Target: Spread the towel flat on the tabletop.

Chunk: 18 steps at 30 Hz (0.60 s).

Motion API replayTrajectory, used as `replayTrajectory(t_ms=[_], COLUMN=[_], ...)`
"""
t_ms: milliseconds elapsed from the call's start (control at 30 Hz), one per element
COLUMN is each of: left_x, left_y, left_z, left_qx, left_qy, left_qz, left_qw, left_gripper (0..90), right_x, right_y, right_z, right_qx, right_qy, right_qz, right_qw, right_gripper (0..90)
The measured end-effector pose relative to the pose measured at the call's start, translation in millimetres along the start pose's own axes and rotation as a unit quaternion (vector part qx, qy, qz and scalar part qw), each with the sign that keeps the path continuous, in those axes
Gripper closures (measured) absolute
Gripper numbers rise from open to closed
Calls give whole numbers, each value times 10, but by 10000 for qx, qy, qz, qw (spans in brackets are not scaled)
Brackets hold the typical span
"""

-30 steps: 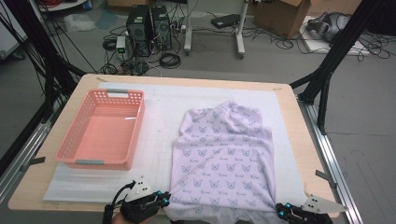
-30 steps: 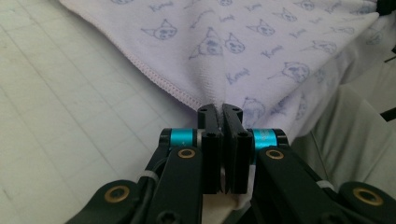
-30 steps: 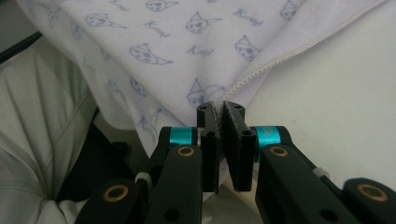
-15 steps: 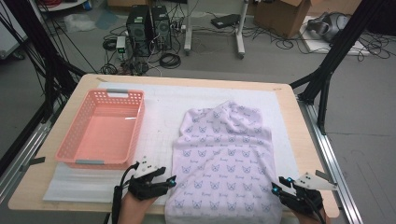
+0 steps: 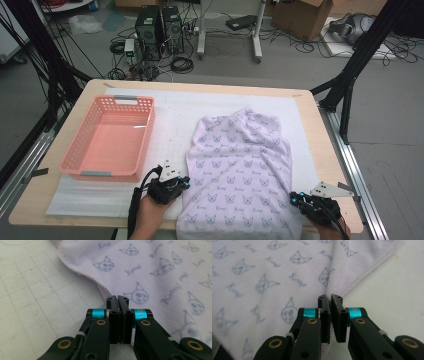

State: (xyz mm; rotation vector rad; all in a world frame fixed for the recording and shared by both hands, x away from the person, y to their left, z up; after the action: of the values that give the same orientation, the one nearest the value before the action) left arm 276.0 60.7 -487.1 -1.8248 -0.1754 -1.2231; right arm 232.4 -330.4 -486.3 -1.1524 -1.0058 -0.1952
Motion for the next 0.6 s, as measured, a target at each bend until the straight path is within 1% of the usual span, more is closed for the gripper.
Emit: replayTrajectory(t_ms=[100, 200, 300, 333, 400, 433, 500, 533, 567, 600], left_x=[-108, -184, -241, -271, -343, -381, -421, -411, -382, -343], left_y=[-147, -315, -467, -502, -551, -560, -565, -556, -533, -510], left_z=[-54, -72, -111, -134, -187, -217, -266, -268, -258, -233], left_qx=[-119, -155, -221, -251, -307, -302, -276, -253, -204, -170], left_qy=[13, 12, 81, 99, 128, 172, 329, 352, 285, 223], left_qz=[-53, -126, -163, -169, -128, -63, 20, 2, -49, -97], left_qw=[9999, 9998, 9996, 9995, 9994, 9994, 9991, 9991, 9994, 9996], left_gripper=[881, 881, 881, 881, 880, 879, 873, 857, 788, 700], right_x=[-75, -123, -161, -187, -243, -273, -309, -307, -287, -253], right_y=[-100, -218, -328, -361, -400, -412, -432, -440, -444, -441], right_z=[64, 115, 163, 189, 239, 263, 291, 296, 289, 278], right_qx=[147, 268, 331, 373, 444, 457, 489, 465, 427, 398], right_qy=[-115, -123, -147, -173, -221, -256, -309, -331, -332, -308], right_qz=[1, -48, -90, -114, -46, 8, 73, 85, 46, -36], right_qw=[9998, 9996, 9993, 9991, 9988, 9986, 9983, 9983, 9985, 9987], right_gripper=[856, 856, 857, 858, 858, 858, 849, 829, 789, 736])
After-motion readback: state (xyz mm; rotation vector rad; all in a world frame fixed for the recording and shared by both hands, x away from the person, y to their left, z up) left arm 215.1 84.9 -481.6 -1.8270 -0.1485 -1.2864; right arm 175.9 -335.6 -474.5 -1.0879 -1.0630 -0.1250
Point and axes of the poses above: each handheld gripper's, and its own axes: y roughly forward along the jaws, x roughly out of its top, z roughly to its left, the point moved 6 cm from there along y, roughly forward along the jaws
